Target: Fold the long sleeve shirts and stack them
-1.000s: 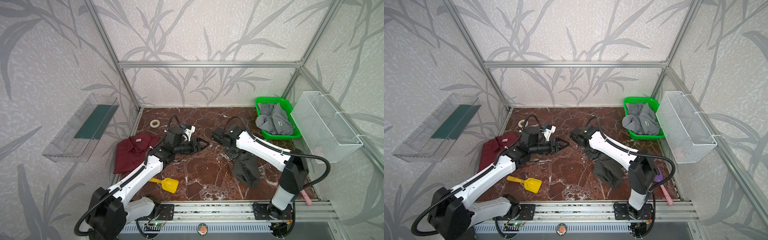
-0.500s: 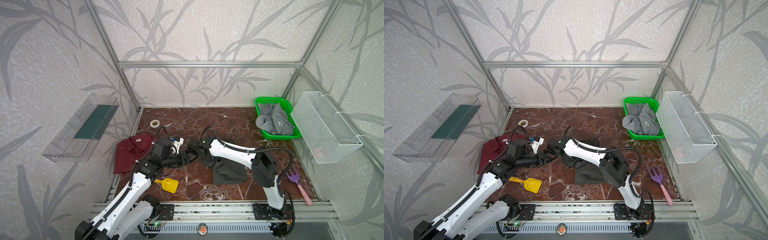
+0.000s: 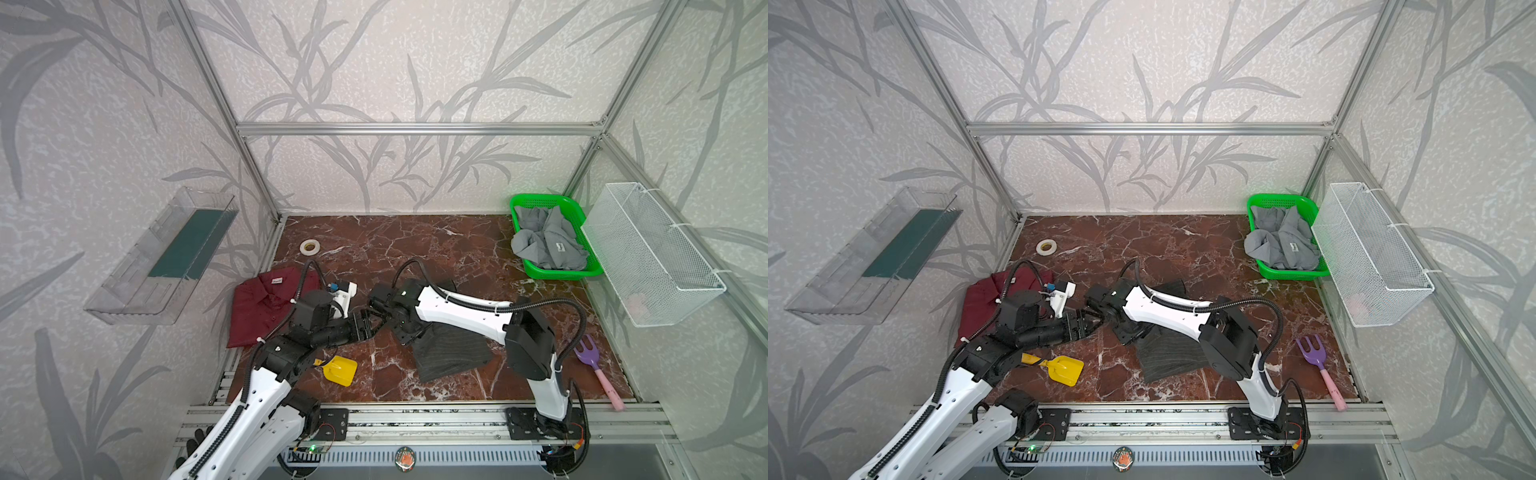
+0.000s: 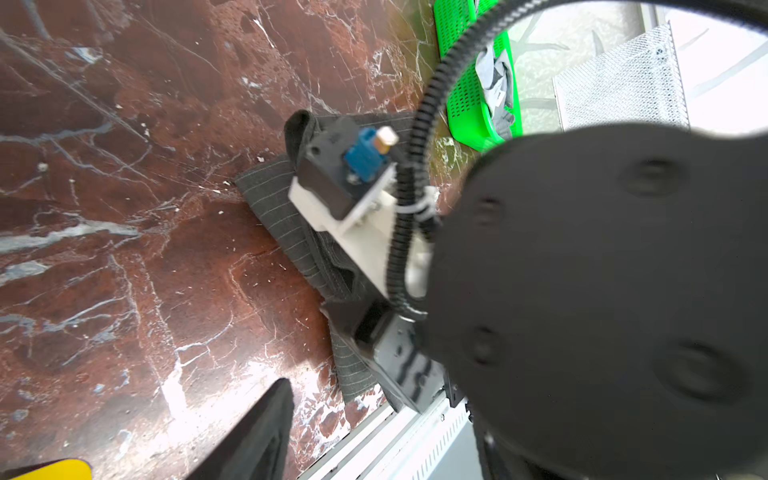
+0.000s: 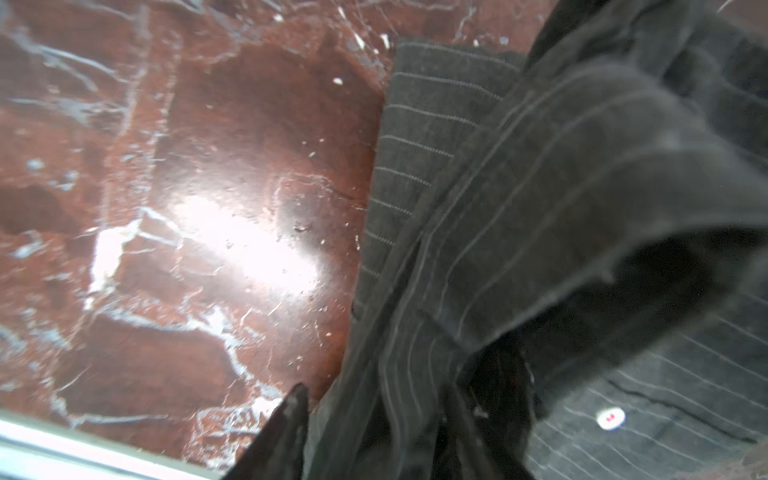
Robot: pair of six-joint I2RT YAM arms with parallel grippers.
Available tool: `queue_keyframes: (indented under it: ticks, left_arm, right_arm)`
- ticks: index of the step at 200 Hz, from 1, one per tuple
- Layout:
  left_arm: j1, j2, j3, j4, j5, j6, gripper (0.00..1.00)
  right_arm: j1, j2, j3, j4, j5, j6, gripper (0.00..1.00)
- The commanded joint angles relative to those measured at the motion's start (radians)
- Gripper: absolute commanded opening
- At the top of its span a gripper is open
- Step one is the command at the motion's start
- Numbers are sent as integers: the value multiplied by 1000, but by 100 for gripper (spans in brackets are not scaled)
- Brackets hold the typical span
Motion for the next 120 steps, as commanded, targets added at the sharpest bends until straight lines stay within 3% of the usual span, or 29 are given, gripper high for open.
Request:
queue_keyframes:
  ticks: [1,69,90,120]
  left_arm:
    - [5,-4,-14,-12,-24,9,69]
    - [4,19,-79,79,13,-63,68]
    - [-2,40,-120,176,36,-118,68]
    - [-61,114,-138,300,19,-156,68]
  right_arm:
    - [6,-90,11,-19,-11,-1,58]
    - [-17,-318,-59,-43,16,-7,58]
    - [-123,-429,-190,54,-11,-51,52]
    - [-314,-488,-312,179,-176,-108,39]
